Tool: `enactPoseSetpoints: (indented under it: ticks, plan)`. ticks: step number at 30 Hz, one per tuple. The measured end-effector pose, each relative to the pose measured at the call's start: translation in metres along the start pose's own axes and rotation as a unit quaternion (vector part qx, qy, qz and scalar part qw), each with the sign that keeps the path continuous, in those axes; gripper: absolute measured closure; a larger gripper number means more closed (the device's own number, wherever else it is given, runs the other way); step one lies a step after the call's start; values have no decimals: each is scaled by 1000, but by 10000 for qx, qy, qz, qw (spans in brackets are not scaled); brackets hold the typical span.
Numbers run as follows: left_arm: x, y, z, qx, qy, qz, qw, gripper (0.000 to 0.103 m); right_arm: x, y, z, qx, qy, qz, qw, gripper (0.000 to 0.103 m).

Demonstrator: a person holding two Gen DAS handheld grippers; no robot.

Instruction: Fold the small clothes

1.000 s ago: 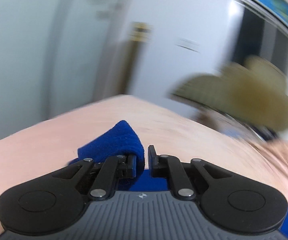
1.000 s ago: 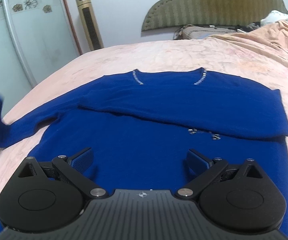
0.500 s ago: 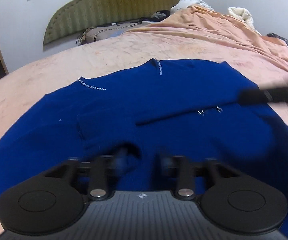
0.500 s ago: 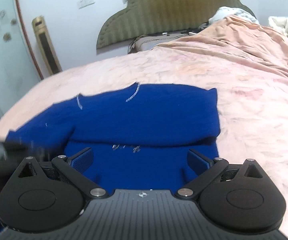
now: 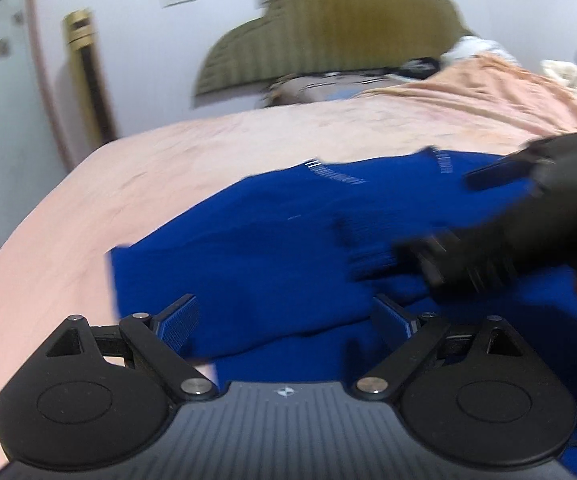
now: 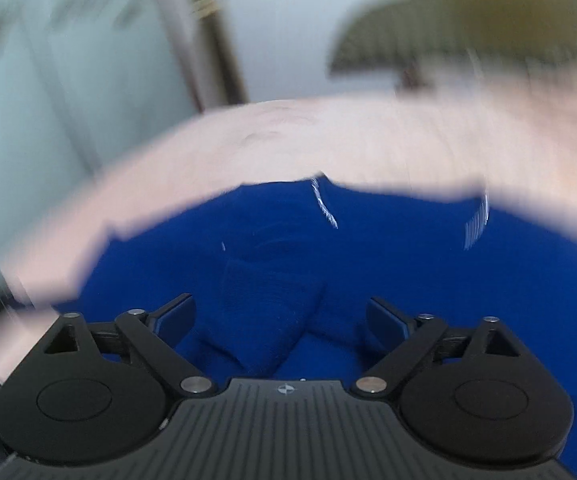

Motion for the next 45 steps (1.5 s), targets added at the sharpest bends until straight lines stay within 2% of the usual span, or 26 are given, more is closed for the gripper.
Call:
enactPoseSetpoints:
  ticks: [2,3,4,6,10,13,14,15,16,17,18,20,21,23,25,28,29,30,33,35,36,37,38,39,42,45]
  plan:
    - [-17,4,7,-114,-285,-286,9991,10,-25,7,4,-17,445,-1217,9916,2]
    - [-25,7,12,-196,-372,-473,9980,10,-33,11,7,-40,563,-1594,9856,2]
    - [-33,10,19,-319,-424,-686,9962,10,-37,14,10,-75,605,-1761,9825,2]
    - [-42,15,27,-545,-471,-908,9933,10,-33,15,15,-101,627,-1571,9855,3]
    - [-41,22,32,-619,-528,-742,9939,10,-5,13,15,-45,1053,-591,9927,3]
    - [-38,23,32,-587,-533,-621,9949,10,37,18,-4,263,1398,782,9867,2]
    - [-38,24,33,-587,-519,-640,9949,10,53,22,-14,377,1436,1391,9791,2]
    - [-39,23,33,-586,-506,-663,9948,10,75,27,-25,512,1563,2129,9631,2]
    - [-39,24,33,-585,-492,-681,9947,10,91,32,-33,599,1760,2583,9480,2]
    - [-39,24,33,-585,-483,-689,9947,10,102,37,-40,661,1962,2842,9362,3]
    - [-40,23,34,-587,-477,-690,9948,10,110,37,-45,715,2055,2876,9327,2]
    - [-40,23,35,-599,-468,-695,9947,10,109,30,-44,672,1822,2556,9471,3]
    - [-40,23,35,-596,-467,-702,9947,10,105,27,-42,628,1542,2369,9572,3]
    - [-41,23,34,-594,-467,-745,9944,10,105,23,-38,633,1044,2367,9639,3]
    - [-43,22,29,-579,-476,-838,9937,10,110,21,-27,458,596,2687,9603,6]
    - [-45,21,21,-529,-493,-929,9930,10,126,25,-2,202,188,3140,9490,17]
    - [-45,21,19,-519,-513,-940,9929,10,131,26,4,132,152,3200,9472,23]
    - [-46,20,18,-514,-523,-950,9928,10,134,27,11,85,109,3195,9475,25]
    - [-49,18,18,-506,-592,-1003,9919,10,119,22,14,-10,16,2941,9558,37]
    - [-51,17,19,-501,-647,-1054,9911,10,100,20,13,-209,-75,2631,9645,56]
    - [-52,16,20,-511,-649,-1081,9907,10,95,20,11,-277,-91,2451,9691,58]
    - [-52,14,23,-537,-633,-1104,9904,10,85,22,-3,-292,-42,2277,9733,66]
    - [-52,12,25,-566,-622,-1128,9901,10,80,21,-3,-326,2,2110,9769,82]
    - [-52,10,28,-572,-608,-1152,9898,10,78,20,-2,-370,11,2036,9783,91]
    - [-50,-4,36,-525,-564,-1141,9905,10,77,12,0,-353,1,1956,9801,93]
    - [-46,-20,42,-445,-627,-1121,9907,10,78,-5,-2,-133,81,1809,9834,94]
Point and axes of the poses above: each gripper's, at about its wrist camera, not at the fingertips, and z roughly the way its jaws point, x to its right, y to its underside, the point moved 5 cm from there along z, roughly the way its jaws point, and after that the axes turned 9 degrees about x, right-handed, at the moved point
